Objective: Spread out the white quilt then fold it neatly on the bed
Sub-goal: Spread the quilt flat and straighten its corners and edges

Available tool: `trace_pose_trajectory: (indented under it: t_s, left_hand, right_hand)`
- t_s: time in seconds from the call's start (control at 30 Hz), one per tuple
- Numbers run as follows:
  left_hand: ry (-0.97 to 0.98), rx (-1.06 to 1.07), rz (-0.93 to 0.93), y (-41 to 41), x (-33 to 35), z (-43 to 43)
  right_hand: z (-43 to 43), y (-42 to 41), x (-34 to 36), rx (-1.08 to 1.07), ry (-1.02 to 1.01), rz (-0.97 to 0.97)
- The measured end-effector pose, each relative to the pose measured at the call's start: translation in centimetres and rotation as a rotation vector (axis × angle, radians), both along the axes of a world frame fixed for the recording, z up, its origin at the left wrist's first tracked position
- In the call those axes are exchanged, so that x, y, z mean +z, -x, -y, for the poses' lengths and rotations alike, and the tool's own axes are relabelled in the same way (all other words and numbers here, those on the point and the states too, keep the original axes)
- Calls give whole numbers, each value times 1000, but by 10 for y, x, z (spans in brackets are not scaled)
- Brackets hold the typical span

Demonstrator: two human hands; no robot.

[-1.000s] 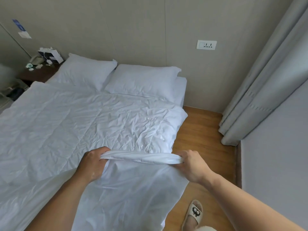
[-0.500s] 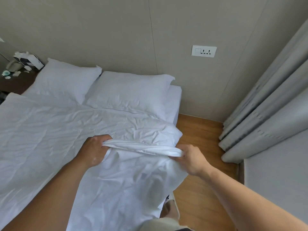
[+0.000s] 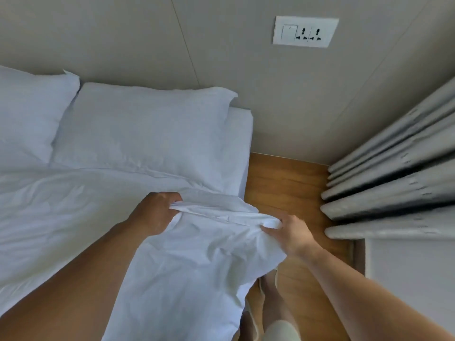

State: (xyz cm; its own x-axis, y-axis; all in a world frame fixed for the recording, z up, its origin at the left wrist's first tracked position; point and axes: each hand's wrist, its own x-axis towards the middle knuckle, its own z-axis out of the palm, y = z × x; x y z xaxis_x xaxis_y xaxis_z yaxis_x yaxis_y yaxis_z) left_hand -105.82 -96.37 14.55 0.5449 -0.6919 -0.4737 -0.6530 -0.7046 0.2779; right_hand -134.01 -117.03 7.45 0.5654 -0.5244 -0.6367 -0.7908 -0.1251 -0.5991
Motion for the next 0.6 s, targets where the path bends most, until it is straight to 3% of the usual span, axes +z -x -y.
trace_pose_trajectory:
  t_s: [0.23, 0.33, 0.47, 0.6]
  left_hand:
    - [-311, -44, 174, -52, -175, -21]
    - [-384, 12, 39, -65, -204, -33]
    - [-214, 31, 38, -60, -210, -51]
    - [-235, 6, 141, -49, -199, -87]
  right_hand:
    - [64, -58, -195, 321, 1, -260]
    - [67, -76, -226, 399, 52, -130]
    - [49, -85, -246, 431, 32, 190]
    - [49, -90, -268, 298, -142, 87]
